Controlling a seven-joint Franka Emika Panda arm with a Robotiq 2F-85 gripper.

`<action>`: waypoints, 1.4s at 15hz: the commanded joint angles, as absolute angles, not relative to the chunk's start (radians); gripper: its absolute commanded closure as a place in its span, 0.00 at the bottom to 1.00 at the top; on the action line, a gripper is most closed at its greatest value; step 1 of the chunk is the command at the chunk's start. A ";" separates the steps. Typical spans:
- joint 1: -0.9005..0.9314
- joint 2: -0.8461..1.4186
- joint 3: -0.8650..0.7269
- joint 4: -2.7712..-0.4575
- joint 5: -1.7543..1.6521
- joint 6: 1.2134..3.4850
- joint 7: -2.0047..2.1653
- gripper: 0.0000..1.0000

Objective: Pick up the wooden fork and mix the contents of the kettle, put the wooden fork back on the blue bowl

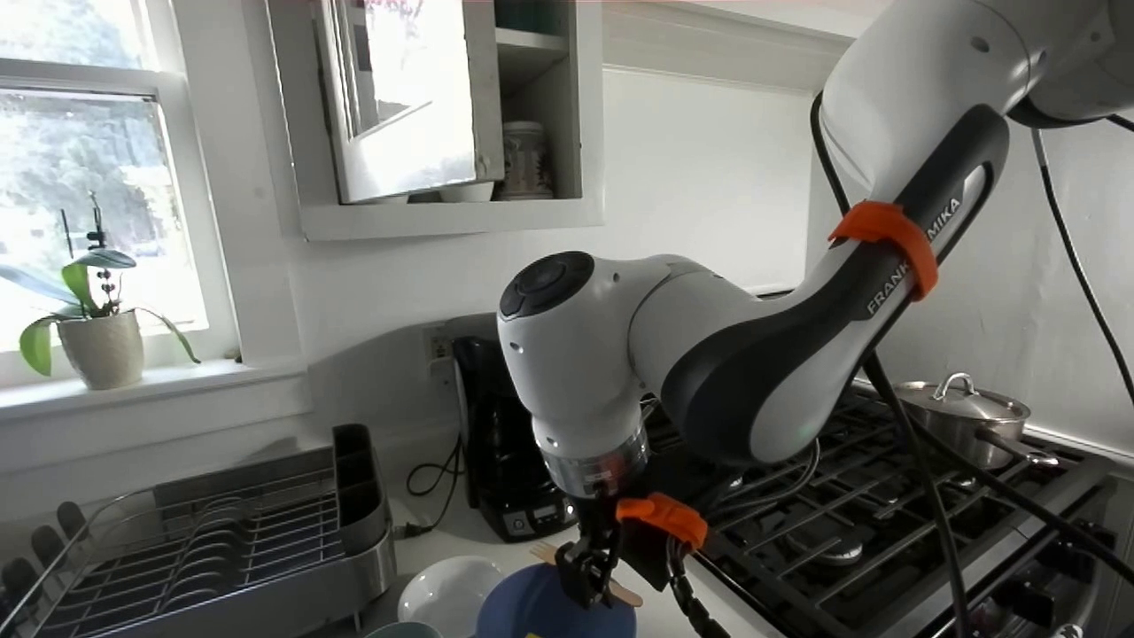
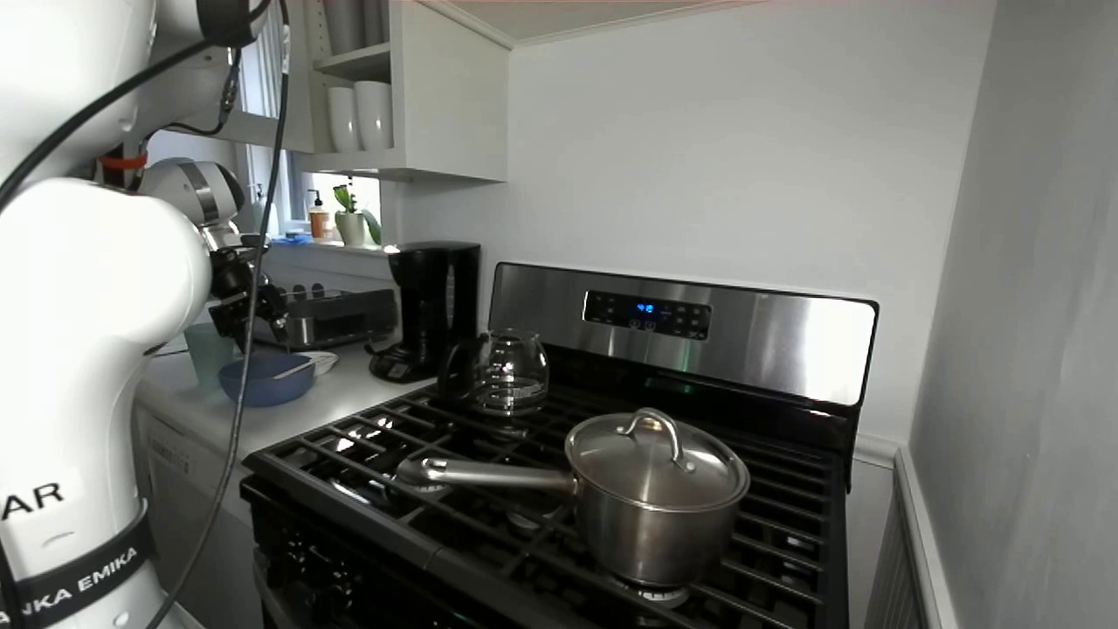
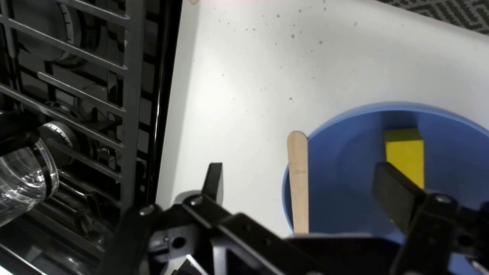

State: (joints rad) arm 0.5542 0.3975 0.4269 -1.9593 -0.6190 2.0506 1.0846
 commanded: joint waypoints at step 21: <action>0.796 0.557 0.212 -1.863 -0.855 2.034 1.304 0.27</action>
